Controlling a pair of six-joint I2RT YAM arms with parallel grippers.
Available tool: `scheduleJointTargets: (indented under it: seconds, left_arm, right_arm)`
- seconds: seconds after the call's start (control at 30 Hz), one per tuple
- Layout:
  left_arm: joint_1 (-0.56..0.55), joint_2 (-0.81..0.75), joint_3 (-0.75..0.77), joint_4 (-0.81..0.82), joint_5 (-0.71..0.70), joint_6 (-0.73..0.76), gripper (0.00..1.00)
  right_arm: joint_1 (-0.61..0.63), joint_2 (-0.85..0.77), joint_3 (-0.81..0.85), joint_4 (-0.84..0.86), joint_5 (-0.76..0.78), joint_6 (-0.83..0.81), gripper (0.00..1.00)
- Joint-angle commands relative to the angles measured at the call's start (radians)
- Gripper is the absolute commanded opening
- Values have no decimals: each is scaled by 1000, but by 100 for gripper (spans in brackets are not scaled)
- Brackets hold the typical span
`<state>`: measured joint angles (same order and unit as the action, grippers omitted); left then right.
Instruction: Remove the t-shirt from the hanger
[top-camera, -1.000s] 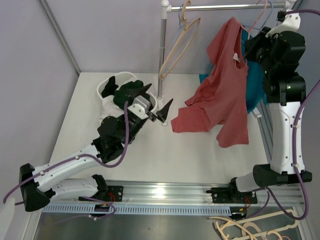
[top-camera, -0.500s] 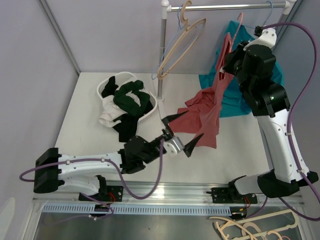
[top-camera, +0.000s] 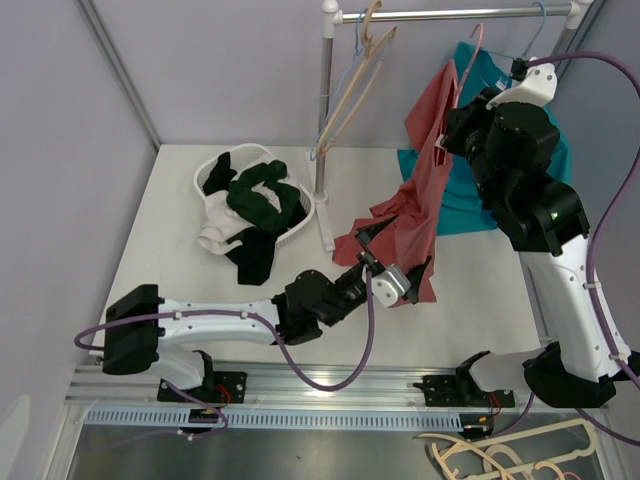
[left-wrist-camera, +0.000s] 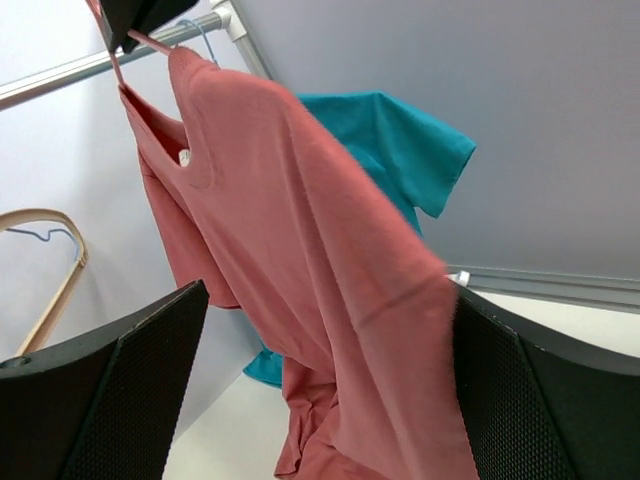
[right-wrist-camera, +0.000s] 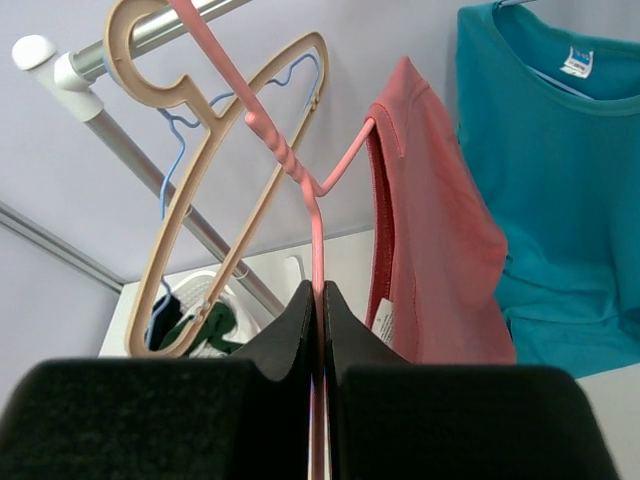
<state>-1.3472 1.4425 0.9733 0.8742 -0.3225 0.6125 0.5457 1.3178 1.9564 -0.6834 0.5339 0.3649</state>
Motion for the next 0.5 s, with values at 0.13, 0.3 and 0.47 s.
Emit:
scheduleJointTargets:
  seconds: [0.13, 0.3, 0.47]
  left_arm:
    - [37, 64, 114, -67, -23, -100, 61]
    - [36, 90, 156, -142, -32, -137, 1]
    - [-32, 52, 125, -167, -53, -185, 1]
  right_arm:
    - [33, -43, 7, 96, 5, -3, 0]
    - [34, -38, 22, 113, -2, -18, 0]
    - [33, -26, 22, 148, 57, -79, 0]
